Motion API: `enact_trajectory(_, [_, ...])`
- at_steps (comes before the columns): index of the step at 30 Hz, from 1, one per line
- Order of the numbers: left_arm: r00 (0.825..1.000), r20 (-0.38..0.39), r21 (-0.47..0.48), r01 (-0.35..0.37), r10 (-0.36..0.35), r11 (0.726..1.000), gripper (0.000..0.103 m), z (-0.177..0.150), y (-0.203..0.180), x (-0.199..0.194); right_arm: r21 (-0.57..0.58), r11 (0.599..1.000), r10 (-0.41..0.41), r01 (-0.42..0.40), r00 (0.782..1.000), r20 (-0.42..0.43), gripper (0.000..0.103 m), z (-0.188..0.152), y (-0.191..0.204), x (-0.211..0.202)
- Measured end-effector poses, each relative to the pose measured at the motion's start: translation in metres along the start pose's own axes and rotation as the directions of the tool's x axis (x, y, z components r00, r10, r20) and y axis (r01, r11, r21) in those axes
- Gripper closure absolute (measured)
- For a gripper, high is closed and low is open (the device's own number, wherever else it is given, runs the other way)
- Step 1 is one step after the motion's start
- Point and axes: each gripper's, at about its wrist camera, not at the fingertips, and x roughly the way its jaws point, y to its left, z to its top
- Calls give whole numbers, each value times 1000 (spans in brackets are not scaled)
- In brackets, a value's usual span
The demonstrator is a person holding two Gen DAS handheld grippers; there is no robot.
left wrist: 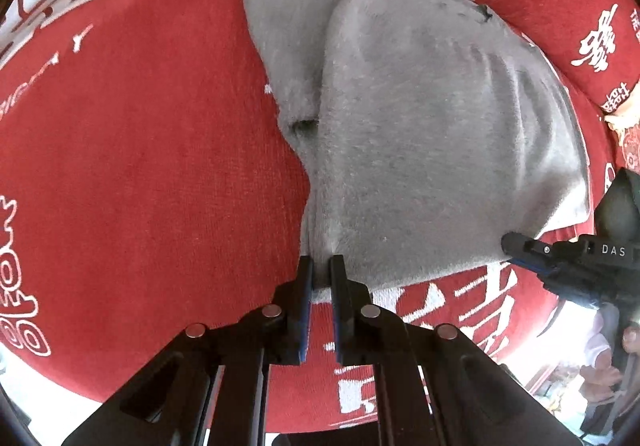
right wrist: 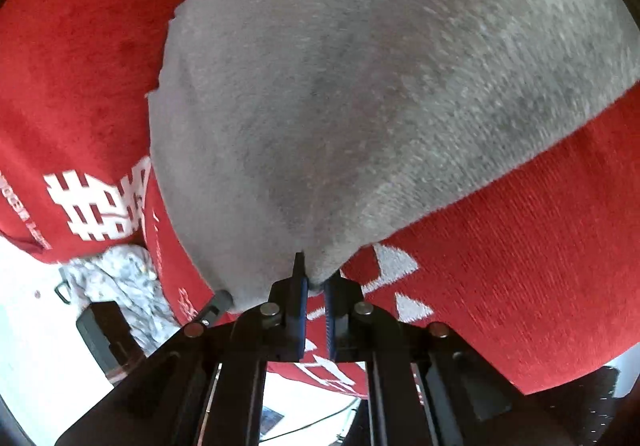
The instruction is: Fold small clothes
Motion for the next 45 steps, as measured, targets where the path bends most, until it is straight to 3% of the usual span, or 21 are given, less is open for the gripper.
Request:
enact_trajectory(3, [999, 30, 19, -28, 28, 999, 93, 2, -4, -14, -54, 998, -21, 18, 999, -47, 91, -4, 5, -14])
enact_trajectory(6, [997, 69, 8, -26, 26, 1000, 93, 10, -4, -31, -135, 991, -31, 26, 999, -33, 91, -8, 10, -37])
enact_trajectory(10, [992, 128, -16, -15, 17, 1000, 93, 35, -6, -46, -251, 960, -103, 127, 989, 109, 91, 5, 29, -75])
enact_trajectory(13, [987, 160, -18, -16, 19, 1000, 93, 54, -16, -44, -225, 954, -150, 198, 965, 214, 91, 34, 33, -94])
enact_trajectory(17, [983, 185, -20, -17, 20, 1000, 93, 90, -25, -31, -177, 951, -196, 254, 936, 292, 91, 76, 24, -109])
enact_trajectory(19, [981, 188, -18, -37, 39, 999, 93, 99, -32, -19, -174, 939, -234, 298, 921, 312, 91, 93, 20, -110])
enact_trajectory(23, [986, 138, -37, -87, 92, 996, 93, 111, -34, 9, -140, 931, -288, 338, 913, 290, 91, 113, 0, -103])
enact_trajectory(25, [988, 127, -45, -88, 93, 995, 93, 111, -32, 16, -127, 933, -291, 337, 913, 286, 97, 116, -10, -102])
enact_trajectory(29, [986, 127, -38, -107, 111, 994, 93, 111, -34, 15, -124, 940, -272, 317, 918, 287, 97, 117, -14, -106])
enact_trajectory(38, [986, 102, -67, -127, 133, 990, 93, 105, -40, -4, -195, 917, -281, 349, 910, 303, 94, 98, 7, -118])
enact_trajectory(40, [985, 87, -74, -140, 146, 987, 93, 102, -39, -5, -210, 915, -275, 344, 914, 299, 91, 91, 17, -112])
enact_trajectory(45, [986, 73, -92, -142, 149, 986, 93, 91, -34, -11, -234, 919, -251, 318, 928, 275, 68, 74, 27, -105])
